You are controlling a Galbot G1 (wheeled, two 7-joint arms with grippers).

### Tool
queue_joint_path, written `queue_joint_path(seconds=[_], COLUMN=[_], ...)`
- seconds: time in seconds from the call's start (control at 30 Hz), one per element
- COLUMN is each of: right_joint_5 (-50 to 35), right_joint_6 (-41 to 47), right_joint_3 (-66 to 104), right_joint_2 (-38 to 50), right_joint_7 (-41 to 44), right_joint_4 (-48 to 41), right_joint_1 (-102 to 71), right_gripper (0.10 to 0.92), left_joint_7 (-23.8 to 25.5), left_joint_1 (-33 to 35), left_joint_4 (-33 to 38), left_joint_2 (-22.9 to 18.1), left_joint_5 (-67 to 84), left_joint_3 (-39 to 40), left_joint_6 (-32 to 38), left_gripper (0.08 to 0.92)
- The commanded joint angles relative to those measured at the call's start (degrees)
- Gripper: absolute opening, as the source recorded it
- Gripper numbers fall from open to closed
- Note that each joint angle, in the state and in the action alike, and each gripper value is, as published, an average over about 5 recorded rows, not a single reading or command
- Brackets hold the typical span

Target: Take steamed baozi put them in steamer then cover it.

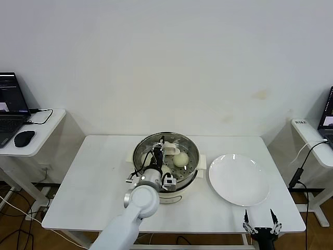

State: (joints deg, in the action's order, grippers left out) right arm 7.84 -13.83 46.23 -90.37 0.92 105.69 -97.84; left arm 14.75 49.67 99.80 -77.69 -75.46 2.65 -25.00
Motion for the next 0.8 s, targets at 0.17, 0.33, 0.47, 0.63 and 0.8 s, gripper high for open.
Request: queue_joint_path(seconds=[0.17,0.33,0.47,0.63,0.8], right_joint_5=[0.16,0.11,0.07,-0.07,-0.45], right_joint_6=[-0.07,-0.13,-0.16,-0.21,-0.43], right_joint_3=[-0.19,-0.11,-0.17,-0.27,-0.58], right_joint_2=[-0.01,-0.01,0.0,0.03,0.86], right_joint_7=[0.03,0.04,0.06,0.16,0.46], right_joint_4=[-0.07,-0.03,0.04,0.46,0.88], right_joint_1=[-0.13,-0.23,-0.34,-0.66,-1.04], right_gripper=[0.823,0.823,0.823,0.823,0.823], left_joint_7=[-0.14,-1.91,-4.79,-14.62,-27.2], left_joint_1=[4.21,11.3,17.97,28.16,40.24], left_joint_4=[8.41,16.52,23.75,30.51,30.72], left_joint_2=[3.44,8.03,11.28,14.92,13.6], left_joint_5=[2.26,10.7,21.79,41.54,69.22], left_joint_3=[-1.37,-2.81,-5.71,-11.52,-23.17], left_joint_6=[-0.1,-0.39,-0.36,1.96,18.77], left_gripper=[0.421,0.568,0.681,0.803,0.822])
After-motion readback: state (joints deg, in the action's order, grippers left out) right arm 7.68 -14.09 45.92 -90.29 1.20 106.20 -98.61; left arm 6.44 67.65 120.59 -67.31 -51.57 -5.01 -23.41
